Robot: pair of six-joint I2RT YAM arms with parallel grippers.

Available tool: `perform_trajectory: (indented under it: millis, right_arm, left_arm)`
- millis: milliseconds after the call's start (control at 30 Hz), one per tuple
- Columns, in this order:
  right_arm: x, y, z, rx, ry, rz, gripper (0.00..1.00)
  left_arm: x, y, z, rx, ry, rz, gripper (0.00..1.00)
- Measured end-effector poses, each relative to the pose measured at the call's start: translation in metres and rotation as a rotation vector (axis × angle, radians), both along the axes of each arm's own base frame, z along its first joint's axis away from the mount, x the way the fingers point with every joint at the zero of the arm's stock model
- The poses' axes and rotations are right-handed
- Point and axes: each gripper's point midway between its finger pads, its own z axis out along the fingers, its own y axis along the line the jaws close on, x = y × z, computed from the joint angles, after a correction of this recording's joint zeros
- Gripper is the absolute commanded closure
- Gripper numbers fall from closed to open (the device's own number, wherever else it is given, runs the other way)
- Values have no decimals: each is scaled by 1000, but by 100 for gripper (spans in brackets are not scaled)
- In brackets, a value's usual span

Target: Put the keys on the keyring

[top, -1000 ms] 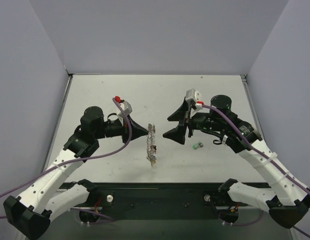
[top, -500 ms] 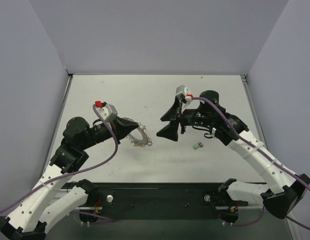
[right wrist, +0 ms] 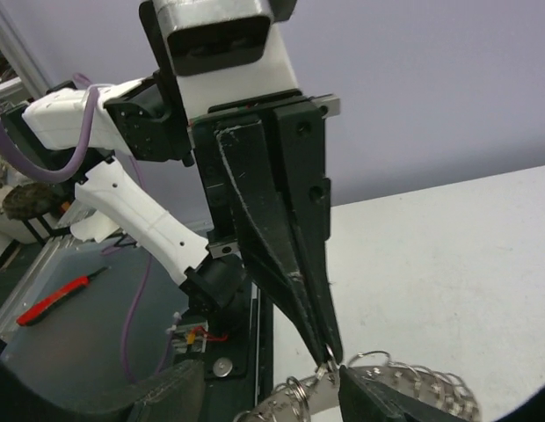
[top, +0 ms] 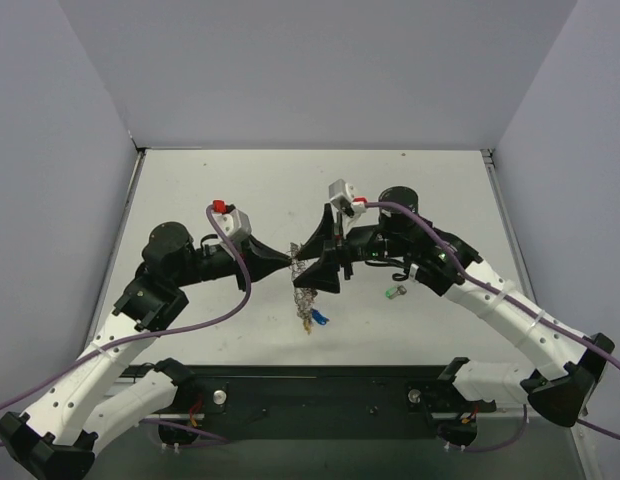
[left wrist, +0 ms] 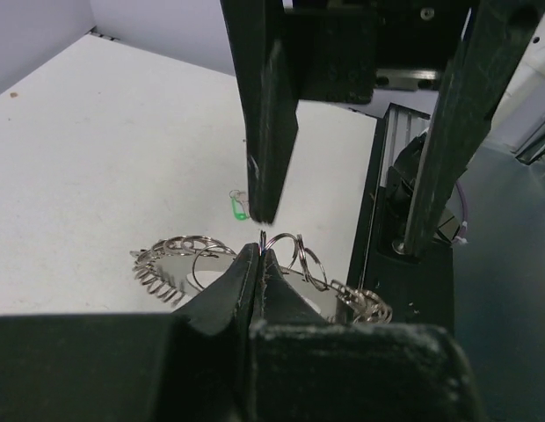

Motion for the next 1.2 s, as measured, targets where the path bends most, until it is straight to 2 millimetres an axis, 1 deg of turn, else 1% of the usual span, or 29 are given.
perform_trajectory:
  millis: [33,67,100,133,167,200,233,333,500,833,1000,1200]
  right_arm:
    - [-2,5,-4,-16,2,6,50]
    - [-4,9,-8,-32,1,12,52]
    - [-2,11,-11,-42,-2,3,56]
    - [0,13,-14,-50,-1,-5,63]
    - [4,13,-15,-57,-1,-19,69]
    - [7,14,-18,-65,-3,-32,78]
    - [9,14,-21,-74,1,-38,99]
    - [17,14,-27,-97,0,-77,100]
    - [20,14,-28,-101,-8,-97,100]
    - [22,10,-26,-104,-63,-131,100]
    - [22,8,-22,-78,-112,-141,100]
    - [21,6,-22,-56,-129,-147,100]
  left_arm:
    - [0,0,1,-3,-4,0,100]
    - [0,0,1,-4,-5,-1,100]
    - [-1,0,0,-2,1,-1,100]
    - [0,0,0,0,6,2,100]
    - [0,0,-1,1,7,2,100]
    - [0,0,-1,1,8,1,100]
    - [0,0,-1,0,7,3,100]
    - [0,0,0,-4,8,4,100]
    - [3,1,0,-7,18,25,100]
    - [7,2,2,-20,32,77,100]
    - [8,4,6,-41,43,112,100]
    - [11,2,5,-60,80,140,100]
